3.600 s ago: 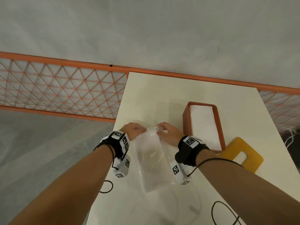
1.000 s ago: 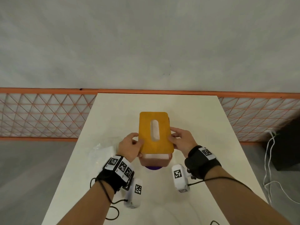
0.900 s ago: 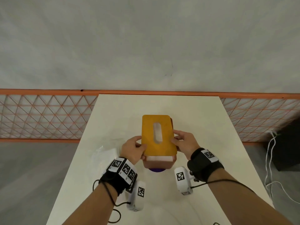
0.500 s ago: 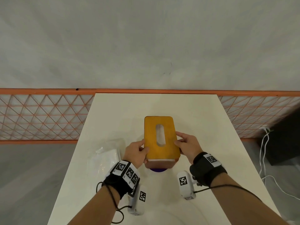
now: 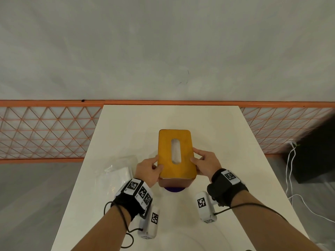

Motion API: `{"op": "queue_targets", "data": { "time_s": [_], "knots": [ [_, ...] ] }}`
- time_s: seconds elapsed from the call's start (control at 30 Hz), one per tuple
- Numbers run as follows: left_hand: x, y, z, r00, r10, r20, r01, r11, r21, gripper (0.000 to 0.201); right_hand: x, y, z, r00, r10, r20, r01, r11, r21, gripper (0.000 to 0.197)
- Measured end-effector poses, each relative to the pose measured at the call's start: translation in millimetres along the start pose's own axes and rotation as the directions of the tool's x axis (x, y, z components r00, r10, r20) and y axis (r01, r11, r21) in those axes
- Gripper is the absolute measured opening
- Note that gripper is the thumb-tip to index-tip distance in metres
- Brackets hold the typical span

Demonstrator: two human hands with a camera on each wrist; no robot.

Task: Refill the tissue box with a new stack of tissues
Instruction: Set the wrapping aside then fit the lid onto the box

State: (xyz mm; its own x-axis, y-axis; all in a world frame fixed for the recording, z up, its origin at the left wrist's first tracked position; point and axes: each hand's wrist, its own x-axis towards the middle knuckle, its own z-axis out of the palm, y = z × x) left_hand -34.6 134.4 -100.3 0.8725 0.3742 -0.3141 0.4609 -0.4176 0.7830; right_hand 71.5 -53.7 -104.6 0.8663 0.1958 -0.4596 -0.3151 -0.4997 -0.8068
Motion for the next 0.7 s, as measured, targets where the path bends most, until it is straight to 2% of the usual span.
{"op": "queue_targets", "data": {
  "time_s": [0.37,0.53,0.7],
  "knots": [
    [4,-4,-3,1.000,-0.020,0.008,0.020,0.999,0.049,0.052,1,-1,3,0.999,0.008,-0.043,-0.016,0.984,-0.179,0.049],
    [2,-11,2,0.999,-0.039,0.010,0.040,0.996,-0.081,0.056,2,0,3,0.998,-0.023,-0.062,0.003,0.955,-0.297,0.050],
    [3,-9,4,0.999,-0.052,0.004,0.052,0.994,-0.098,0.054,1,2,5,0.996,-0.058,-0.074,0.023,0.916,-0.401,0.052]
  ]
}}
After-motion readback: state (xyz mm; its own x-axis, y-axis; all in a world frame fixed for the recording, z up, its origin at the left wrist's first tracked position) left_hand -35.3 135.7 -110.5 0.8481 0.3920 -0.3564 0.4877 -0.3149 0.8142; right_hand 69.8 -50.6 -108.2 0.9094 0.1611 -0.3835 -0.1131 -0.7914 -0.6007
